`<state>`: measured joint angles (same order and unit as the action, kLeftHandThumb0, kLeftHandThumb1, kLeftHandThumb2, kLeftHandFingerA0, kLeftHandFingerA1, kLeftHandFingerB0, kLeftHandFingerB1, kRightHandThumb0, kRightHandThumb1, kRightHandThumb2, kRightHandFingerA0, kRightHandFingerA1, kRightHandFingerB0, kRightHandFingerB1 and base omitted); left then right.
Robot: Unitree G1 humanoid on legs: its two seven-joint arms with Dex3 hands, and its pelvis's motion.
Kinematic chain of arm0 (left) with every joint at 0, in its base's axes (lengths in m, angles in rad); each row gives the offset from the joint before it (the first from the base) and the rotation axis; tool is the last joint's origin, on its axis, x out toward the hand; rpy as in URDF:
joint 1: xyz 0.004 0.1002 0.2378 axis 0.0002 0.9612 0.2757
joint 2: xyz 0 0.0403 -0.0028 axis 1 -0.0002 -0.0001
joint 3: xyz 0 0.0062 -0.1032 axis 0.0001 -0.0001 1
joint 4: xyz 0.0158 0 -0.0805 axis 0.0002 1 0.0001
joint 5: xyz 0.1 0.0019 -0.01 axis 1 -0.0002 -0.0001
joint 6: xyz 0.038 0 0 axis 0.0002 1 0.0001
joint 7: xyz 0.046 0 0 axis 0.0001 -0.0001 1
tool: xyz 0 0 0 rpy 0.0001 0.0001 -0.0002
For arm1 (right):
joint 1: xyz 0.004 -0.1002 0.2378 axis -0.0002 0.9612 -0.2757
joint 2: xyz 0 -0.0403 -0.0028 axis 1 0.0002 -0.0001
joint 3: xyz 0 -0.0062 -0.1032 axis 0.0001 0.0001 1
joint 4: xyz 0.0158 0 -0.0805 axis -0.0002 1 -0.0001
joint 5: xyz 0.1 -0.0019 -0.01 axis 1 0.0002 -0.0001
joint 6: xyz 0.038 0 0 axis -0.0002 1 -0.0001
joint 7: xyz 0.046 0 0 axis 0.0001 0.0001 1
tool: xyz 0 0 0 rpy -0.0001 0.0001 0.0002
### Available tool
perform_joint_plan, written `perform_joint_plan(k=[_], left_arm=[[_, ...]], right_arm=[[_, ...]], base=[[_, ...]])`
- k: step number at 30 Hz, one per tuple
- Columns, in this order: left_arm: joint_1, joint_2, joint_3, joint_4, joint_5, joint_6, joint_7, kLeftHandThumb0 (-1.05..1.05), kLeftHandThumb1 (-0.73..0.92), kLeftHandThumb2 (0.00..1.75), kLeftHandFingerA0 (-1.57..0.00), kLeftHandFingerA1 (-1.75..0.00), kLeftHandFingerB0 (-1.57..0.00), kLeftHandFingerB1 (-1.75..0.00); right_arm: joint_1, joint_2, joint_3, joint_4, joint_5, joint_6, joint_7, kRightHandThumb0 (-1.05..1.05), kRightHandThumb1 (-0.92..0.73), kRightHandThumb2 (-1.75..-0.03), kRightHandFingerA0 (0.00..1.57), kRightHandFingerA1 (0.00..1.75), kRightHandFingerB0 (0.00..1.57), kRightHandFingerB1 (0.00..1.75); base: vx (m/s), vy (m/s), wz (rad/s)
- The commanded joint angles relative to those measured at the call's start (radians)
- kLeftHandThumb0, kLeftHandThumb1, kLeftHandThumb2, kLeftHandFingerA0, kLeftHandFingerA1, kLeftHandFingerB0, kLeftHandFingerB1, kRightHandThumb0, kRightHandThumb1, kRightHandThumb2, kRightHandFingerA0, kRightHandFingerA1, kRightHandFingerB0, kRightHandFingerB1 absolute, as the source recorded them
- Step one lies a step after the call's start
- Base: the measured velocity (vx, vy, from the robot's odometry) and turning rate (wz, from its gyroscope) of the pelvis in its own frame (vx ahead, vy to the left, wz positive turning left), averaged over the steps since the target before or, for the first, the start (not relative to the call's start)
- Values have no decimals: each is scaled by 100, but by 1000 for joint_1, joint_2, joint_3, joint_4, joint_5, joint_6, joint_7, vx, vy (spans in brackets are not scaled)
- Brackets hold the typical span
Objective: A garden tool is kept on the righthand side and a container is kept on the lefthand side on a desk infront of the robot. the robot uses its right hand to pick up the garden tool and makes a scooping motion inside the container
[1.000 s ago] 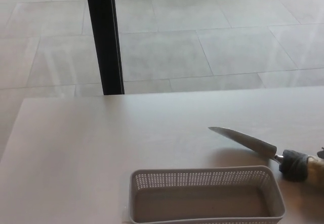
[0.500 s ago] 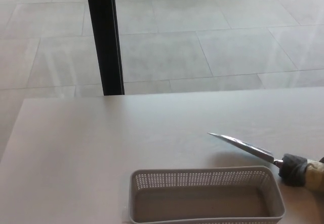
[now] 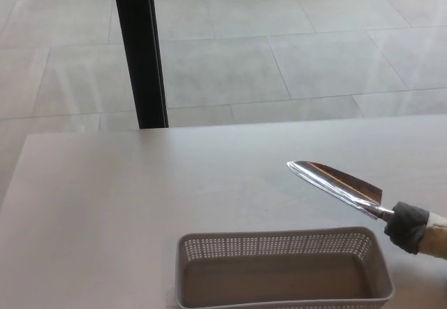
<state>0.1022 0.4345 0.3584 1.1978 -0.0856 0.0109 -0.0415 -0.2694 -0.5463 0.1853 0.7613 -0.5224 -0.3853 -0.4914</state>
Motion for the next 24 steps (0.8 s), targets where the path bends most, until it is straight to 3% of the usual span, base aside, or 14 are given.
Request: perform_joint_plan(k=[1,10,11,12,13,15,16,17,18,20,21,22,23,24], left_arm=[[-6,18,4,7,-14,-2,-9,-35,51,89,-48,-64,-24,-51],[-23,29,16,4,-29,26,-13,-33,51,90,-42,-62,-20,-50],[-17,33,6,-1,-19,16,-14,-34,69,60,-48,-52,-32,-40],[-21,34,3,6,-16,10,-13,-32,69,60,-47,-52,-32,-40],[-19,37,-6,6,-8,5,-19,-33,51,89,-44,-62,-23,-50],[-16,36,-2,8,-15,6,-17,-33,71,60,-48,-52,-32,-40],[-19,41,-2,17,-16,13,-15,-34,51,89,-45,-62,-21,-50],[-20,37,6,14,-24,17,-9,-32,50,89,-49,-65,-23,-51],[-10,39,2,6,-21,12,-19,-33,71,60,-50,-53,-30,-39],[-7,43,-13,7,-5,8,-14,-33,71,60,-49,-51,-31,-39],[-12,41,-4,12,-13,12,-4,-32,51,89,-44,-62,-21,-50],[-1,38,3,0,-22,5,-6,-32,70,60,-47,-52,-32,-40],[0,38,3,-2,-22,4,-6,-32,70,60,-47,-52,-32,-40],[-1,41,0,-4,-20,16,-9,-35,51,88,-42,-62,-26,-51]], right_arm=[[-10,-42,-99,-91,50,-115,-55,2,-46,-110,117,140,94,122],[63,-176,-147,-326,-7,-178,46,-15,-45,-106,120,135,96,117],[66,-190,-142,-331,-27,-202,29,-12,-48,-101,94,168,89,123],[89,-216,-146,-359,-54,-217,15,-13,-46,-101,93,170,88,128],[100,-231,-147,-375,-61,-221,21,-13,-46,-100,93,171,86,130],[102,-240,-144,-369,-79,-250,-5,-8,-43,-96,93,171,84,138],[101,-277,-130,-345,-139,-290,-55,-8,-45,-95,89,173,76,150],[97,-312,-119,-327,-189,-318,-96,-8,-45,-91,89,172,74,153],[98,-322,-112,-321,-202,-325,-102,-8,-44,-91,88,173,73,154],[105,-355,-107,-314,-225,-337,-116,-11,-47,-85,86,170,72,153],[105,-366,-104,-307,-241,-343,-136,-11,-47,-84,87,167,74,150],[108,-381,-101,-300,-252,-347,-143,-7,-43,-85,86,167,74,150],[106,-383,-99,-296,-256,-349,-147,-7,-43,-85,86,167,74,150],[113,-398,-103,-283,-260,-344,-150,-5,-42,-86,87,167,74,149]], base=[[0,0,0],[0,0,0],[0,0,0],[0,0,0],[0,0,0],[0,0,0],[0,0,0],[0,0,0],[0,0,0],[0,0,0],[0,0,0],[0,0,0],[0,0,0],[0,0,0]])
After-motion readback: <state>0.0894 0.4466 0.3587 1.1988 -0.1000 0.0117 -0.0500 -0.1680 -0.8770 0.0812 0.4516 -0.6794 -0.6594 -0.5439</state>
